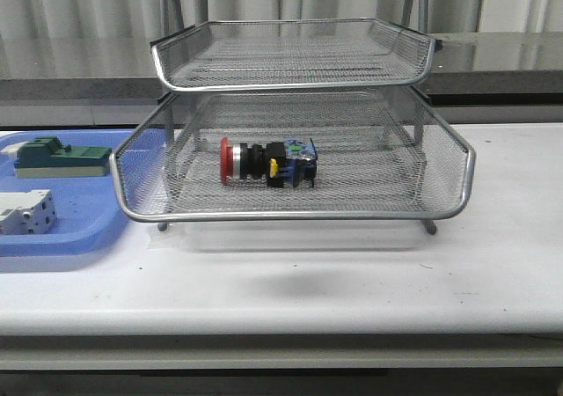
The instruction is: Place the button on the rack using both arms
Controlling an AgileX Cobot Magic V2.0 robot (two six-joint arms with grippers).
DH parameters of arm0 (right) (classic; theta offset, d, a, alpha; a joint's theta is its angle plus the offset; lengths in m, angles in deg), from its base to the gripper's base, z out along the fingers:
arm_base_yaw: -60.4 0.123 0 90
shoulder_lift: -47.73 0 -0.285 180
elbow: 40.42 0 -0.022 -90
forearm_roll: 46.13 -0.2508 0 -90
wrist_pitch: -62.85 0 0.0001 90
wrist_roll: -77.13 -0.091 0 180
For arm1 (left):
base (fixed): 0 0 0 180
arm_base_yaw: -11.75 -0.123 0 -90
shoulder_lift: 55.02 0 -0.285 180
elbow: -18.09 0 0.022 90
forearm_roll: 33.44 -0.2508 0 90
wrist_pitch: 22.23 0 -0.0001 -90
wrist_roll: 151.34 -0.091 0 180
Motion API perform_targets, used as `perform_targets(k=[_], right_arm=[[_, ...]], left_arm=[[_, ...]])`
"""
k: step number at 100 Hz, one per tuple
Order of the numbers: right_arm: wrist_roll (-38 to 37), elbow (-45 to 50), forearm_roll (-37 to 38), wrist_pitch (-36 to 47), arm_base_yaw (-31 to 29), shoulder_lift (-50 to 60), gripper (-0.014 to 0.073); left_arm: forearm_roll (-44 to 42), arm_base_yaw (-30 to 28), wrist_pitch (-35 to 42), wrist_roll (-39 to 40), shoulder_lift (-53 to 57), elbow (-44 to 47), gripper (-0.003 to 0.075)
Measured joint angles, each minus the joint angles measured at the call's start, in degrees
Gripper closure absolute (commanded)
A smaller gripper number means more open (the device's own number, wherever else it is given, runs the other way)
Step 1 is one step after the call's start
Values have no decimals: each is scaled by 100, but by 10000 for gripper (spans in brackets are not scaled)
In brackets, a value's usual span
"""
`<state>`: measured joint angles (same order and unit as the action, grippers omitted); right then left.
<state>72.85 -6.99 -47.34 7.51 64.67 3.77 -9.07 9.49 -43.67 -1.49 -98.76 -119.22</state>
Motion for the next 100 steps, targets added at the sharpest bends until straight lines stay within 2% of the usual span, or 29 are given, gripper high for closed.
perform_targets(k=[28,54,64,86,100], right_arm=[[0,0,0,0,0,0,664],[0,0,0,0,0,0,664],[0,0,0,0,0,0,664],[0,0,0,0,0,0,664],[0,0,0,0,0,0,664]], left_arm=[[431,0,1155,0,1212,1153,334],[621,0,1498,0,1516,1327,346],[683,0,1507,0,1516,1327,430],[729,0,1507,0,1516,1335,740],[729,0,1519,3,1516,1335,740]])
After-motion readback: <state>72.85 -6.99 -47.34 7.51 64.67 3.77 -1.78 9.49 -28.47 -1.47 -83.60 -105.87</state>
